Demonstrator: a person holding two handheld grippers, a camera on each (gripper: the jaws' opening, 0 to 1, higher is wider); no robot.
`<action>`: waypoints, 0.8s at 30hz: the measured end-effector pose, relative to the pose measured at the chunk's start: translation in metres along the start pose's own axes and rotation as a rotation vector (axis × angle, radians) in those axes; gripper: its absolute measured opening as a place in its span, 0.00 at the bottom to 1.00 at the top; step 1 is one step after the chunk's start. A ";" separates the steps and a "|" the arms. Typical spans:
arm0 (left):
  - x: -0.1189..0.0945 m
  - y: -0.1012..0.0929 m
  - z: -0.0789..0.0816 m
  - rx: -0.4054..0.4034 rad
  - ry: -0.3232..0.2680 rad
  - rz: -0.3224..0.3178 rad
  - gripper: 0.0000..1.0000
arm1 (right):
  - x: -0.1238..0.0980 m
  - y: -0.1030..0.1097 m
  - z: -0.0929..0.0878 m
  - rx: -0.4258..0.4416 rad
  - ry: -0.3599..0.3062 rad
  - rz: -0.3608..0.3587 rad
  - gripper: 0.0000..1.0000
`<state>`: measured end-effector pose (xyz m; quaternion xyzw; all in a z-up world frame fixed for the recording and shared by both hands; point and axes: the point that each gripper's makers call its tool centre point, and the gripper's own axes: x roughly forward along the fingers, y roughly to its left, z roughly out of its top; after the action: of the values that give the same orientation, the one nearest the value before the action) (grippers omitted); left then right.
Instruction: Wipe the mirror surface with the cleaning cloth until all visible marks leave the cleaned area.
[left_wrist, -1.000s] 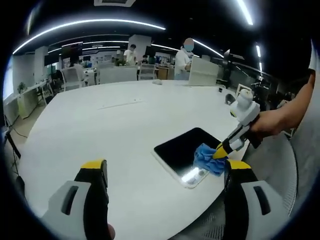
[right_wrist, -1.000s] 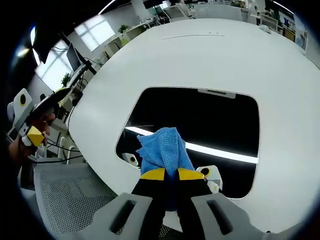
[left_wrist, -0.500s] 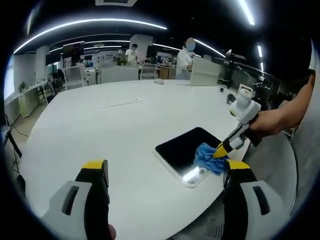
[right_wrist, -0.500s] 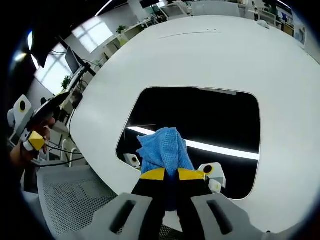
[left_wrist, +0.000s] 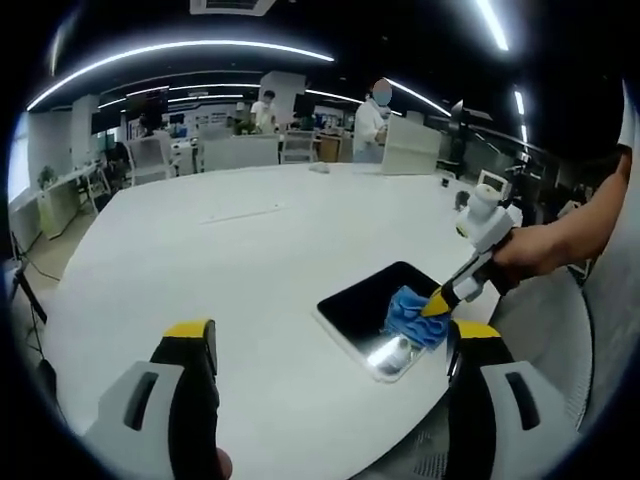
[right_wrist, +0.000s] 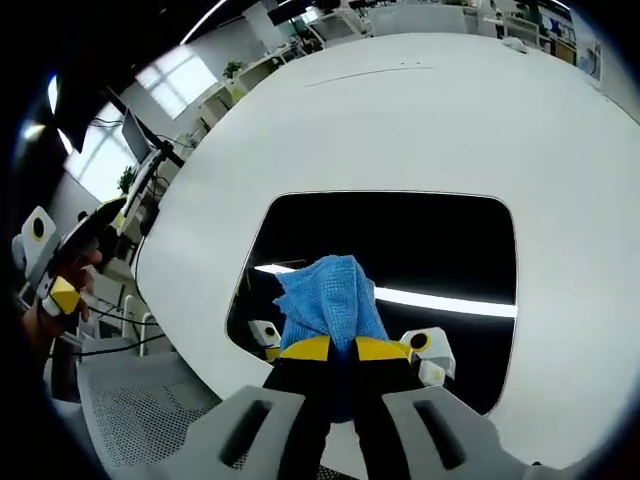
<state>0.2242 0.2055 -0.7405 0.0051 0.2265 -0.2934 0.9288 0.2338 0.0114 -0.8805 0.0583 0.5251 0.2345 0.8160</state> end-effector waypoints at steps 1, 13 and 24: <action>-0.001 0.000 0.000 -0.002 -0.001 0.001 0.95 | 0.001 0.000 0.001 -0.001 -0.001 -0.002 0.02; -0.005 0.006 -0.006 -0.023 -0.004 0.008 0.95 | 0.008 -0.006 0.018 -0.010 -0.016 -0.032 0.01; -0.007 0.013 -0.008 -0.048 -0.026 0.010 0.96 | 0.014 -0.008 0.032 -0.023 -0.020 -0.069 0.01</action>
<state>0.2229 0.2215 -0.7468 -0.0200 0.2214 -0.2832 0.9329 0.2690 0.0150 -0.8810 0.0331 0.5160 0.2115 0.8294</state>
